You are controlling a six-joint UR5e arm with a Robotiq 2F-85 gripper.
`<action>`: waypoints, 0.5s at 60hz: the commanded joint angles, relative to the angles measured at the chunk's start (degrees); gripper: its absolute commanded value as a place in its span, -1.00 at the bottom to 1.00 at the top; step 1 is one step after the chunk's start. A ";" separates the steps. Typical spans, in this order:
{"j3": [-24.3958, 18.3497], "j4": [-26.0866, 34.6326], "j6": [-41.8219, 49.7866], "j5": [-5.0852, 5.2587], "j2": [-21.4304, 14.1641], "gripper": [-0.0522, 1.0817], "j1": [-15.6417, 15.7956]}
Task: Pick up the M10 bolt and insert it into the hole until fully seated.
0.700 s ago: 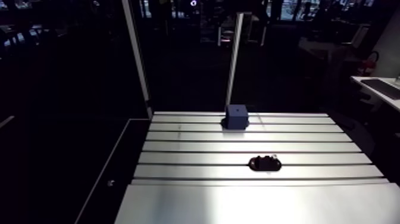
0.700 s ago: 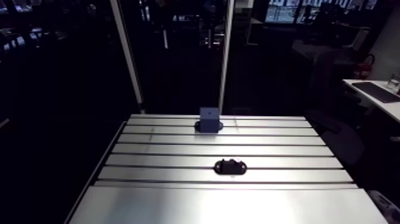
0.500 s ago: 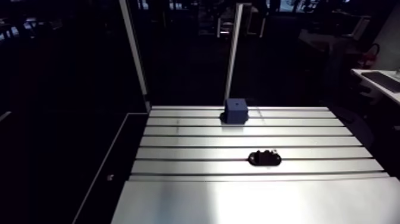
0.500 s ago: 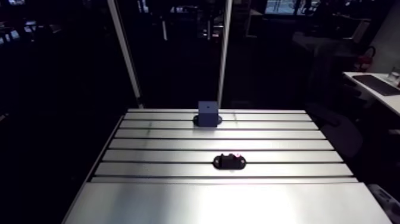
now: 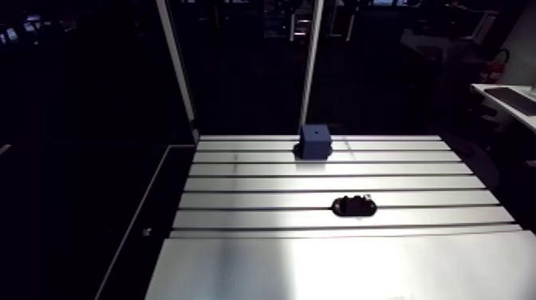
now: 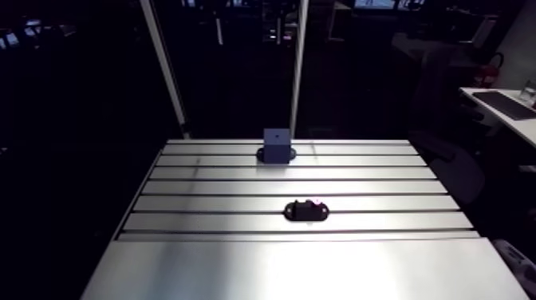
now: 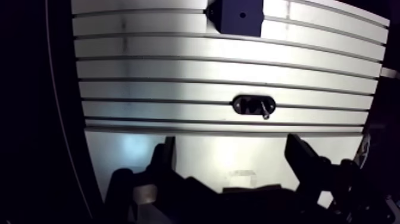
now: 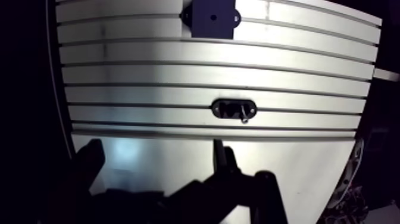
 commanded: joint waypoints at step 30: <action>12.22 -11.75 -3.91 -1.55 -2.02 -0.89 -3.35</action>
